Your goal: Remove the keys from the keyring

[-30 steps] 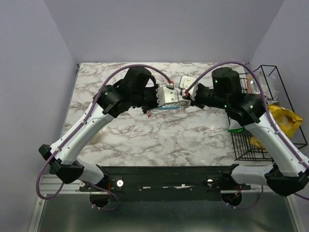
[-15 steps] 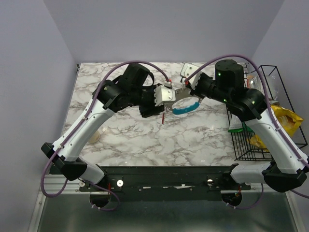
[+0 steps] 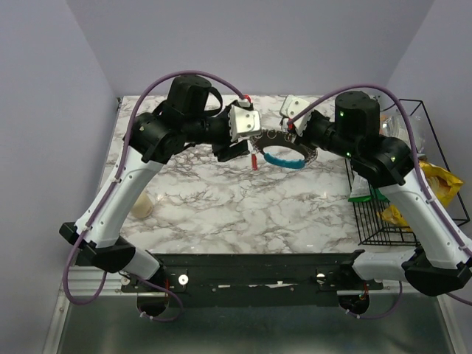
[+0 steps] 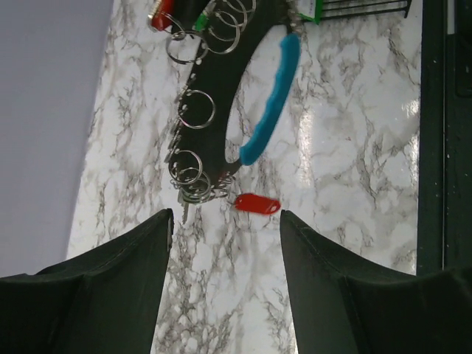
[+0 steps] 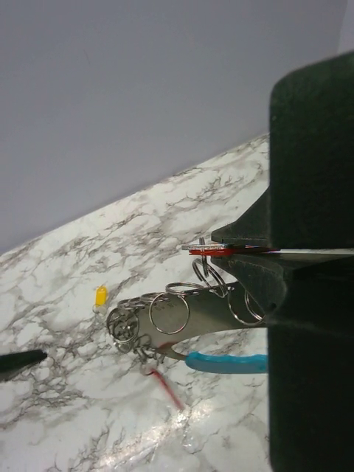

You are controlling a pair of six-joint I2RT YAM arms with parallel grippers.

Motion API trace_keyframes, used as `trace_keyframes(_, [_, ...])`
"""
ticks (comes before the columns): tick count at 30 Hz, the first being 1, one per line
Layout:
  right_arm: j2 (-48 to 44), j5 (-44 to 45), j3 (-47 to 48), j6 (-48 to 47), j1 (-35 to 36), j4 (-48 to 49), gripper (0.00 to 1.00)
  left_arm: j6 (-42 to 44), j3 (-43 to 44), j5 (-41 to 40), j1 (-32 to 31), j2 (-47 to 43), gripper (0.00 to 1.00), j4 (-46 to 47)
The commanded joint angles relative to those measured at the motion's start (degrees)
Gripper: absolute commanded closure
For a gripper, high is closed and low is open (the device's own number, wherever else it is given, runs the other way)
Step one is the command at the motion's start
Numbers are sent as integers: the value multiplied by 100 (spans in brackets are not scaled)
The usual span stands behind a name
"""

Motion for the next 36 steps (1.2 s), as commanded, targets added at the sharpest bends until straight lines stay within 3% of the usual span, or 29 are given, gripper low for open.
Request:
trace_keyframes(1, [-192, -212, -12, -27, -22, 73, 99, -269, 332, 103, -6, 316, 32, 472])
trace_keyframes(9, [-200, -362, -55, -114, -13, -6, 99, -595, 913, 218, 3, 711, 33, 920])
trace_keyframes(14, [-218, -362, -117, -255, -22, -41, 99, -419, 1265, 876, 3, 817, 35, 771])
trace_keyframes(24, [-218, -1012, 296, -290, -22, -463, 99, -173, 1257, 1790, 3, 1107, 47, 753])
trace_keyframes(36, [-271, -1083, 410, -325, -22, -560, 99, -665, 957, 2037, -6, 1212, 53, 1298])
